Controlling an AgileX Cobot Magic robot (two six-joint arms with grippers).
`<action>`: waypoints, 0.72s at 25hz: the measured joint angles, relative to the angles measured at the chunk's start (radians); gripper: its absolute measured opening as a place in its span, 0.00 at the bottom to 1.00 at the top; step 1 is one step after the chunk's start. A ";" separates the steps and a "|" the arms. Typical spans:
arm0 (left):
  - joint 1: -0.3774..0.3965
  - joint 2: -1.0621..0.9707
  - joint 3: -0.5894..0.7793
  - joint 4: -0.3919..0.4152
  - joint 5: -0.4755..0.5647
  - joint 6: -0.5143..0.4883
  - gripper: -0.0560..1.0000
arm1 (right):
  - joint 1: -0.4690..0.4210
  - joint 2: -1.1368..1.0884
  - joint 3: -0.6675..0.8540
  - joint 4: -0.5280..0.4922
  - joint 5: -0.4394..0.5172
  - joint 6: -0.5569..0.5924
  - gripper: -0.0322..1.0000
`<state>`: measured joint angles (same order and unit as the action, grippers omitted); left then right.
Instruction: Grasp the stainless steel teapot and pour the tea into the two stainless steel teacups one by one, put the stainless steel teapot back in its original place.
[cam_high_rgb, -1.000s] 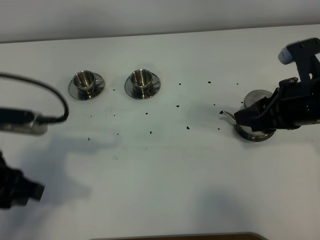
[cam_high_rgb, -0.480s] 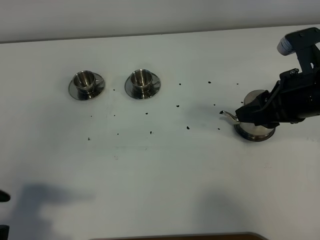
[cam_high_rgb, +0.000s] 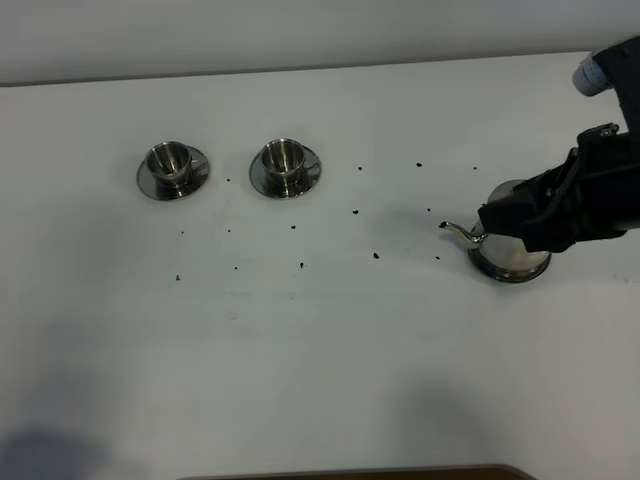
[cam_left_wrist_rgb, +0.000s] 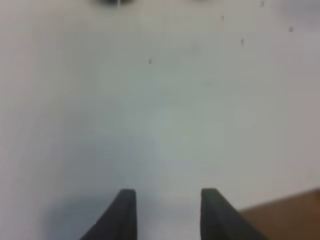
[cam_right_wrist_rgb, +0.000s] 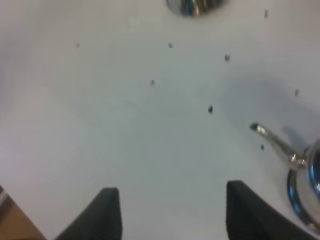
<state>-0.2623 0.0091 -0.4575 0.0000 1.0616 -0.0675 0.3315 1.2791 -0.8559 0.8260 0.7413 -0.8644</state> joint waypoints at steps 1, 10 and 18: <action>0.003 -0.010 0.000 0.000 0.000 0.000 0.40 | 0.000 -0.024 0.000 0.000 0.000 -0.002 0.48; 0.133 -0.013 0.000 0.000 0.000 0.000 0.40 | 0.000 -0.186 0.001 0.003 0.066 0.001 0.48; 0.147 -0.013 0.000 0.000 0.000 0.000 0.40 | 0.000 -0.185 0.062 0.176 0.058 -0.108 0.48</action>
<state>-0.1149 -0.0044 -0.4575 0.0000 1.0617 -0.0675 0.3315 1.0937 -0.7942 1.0015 0.7997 -0.9727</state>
